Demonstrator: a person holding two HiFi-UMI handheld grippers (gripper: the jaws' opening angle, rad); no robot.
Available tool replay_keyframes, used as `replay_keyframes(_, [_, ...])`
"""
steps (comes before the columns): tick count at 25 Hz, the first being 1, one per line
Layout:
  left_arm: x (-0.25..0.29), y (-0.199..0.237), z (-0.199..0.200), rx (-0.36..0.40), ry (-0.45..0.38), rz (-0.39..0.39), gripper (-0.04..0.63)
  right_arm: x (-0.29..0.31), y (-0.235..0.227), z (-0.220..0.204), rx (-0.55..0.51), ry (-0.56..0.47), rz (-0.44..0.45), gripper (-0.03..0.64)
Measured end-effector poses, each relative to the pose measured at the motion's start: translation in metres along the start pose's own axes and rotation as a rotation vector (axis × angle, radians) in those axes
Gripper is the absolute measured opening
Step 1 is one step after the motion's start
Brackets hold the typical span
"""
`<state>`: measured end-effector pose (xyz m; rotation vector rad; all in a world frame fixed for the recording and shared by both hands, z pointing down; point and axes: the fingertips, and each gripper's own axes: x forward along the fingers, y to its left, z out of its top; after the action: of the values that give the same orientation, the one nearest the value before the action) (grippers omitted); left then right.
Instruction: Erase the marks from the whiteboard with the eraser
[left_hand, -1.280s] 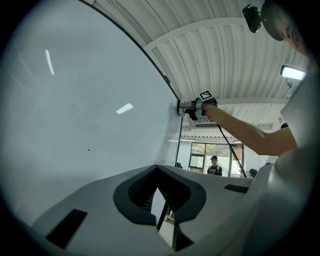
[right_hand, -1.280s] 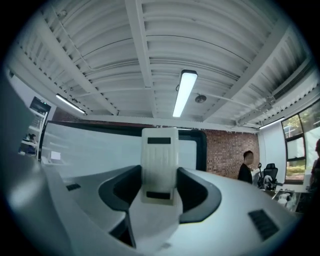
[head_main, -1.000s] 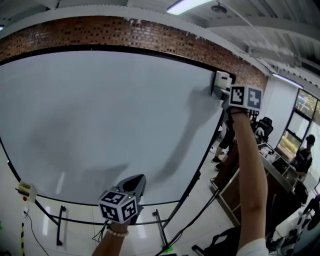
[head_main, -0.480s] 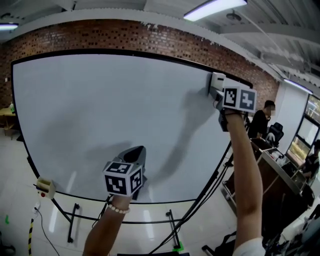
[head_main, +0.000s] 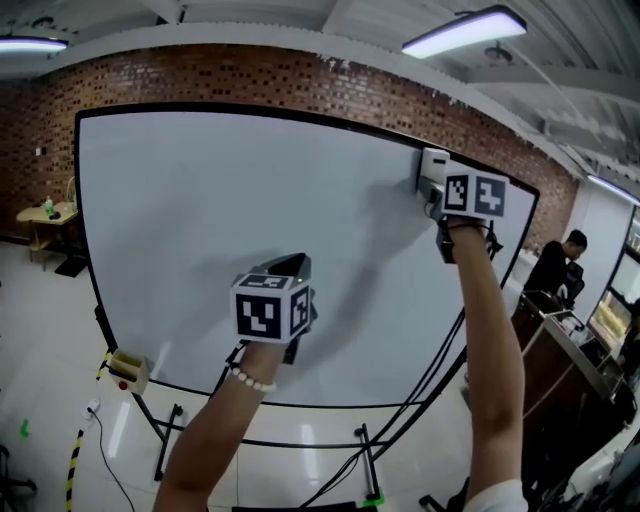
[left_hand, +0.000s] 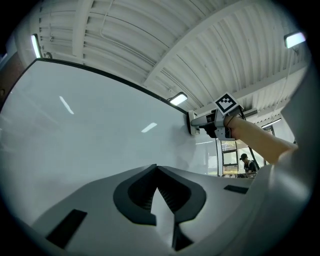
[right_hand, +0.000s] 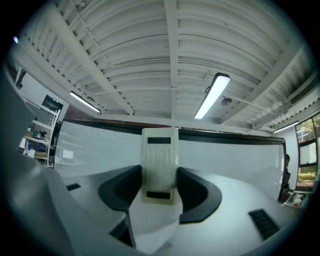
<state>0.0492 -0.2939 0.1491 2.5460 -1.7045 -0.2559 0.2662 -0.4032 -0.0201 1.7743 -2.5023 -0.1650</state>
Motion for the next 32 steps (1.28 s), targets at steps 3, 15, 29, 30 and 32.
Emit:
replay_keyframes(3, [-0.013, 0.023, 0.013, -0.008, 0.005, 0.012, -0.012, 0.010, 0.040, 0.004, -0.022, 0.001, 0.003, 0.242])
replay_keyframes(15, [-0.095, 0.126, 0.015, -0.020, 0.005, 0.031, -0.012, 0.036, 0.175, 0.021, -0.077, 0.000, 0.088, 0.242])
replay_keyframes(29, [-0.089, 0.249, 0.060, 0.032, -0.035, -0.062, -0.012, 0.059, 0.283, 0.044, -0.286, -0.001, -0.029, 0.242])
replay_keyframes(30, [-0.088, 0.252, 0.064, 0.031, -0.041, -0.077, -0.012, 0.060, 0.289, 0.045, -0.295, 0.004, -0.035, 0.244])
replay_keyframes(32, [-0.089, 0.257, 0.069, 0.028, -0.052, -0.112, -0.012, 0.063, 0.302, 0.045, -0.313, 0.012, -0.050, 0.244])
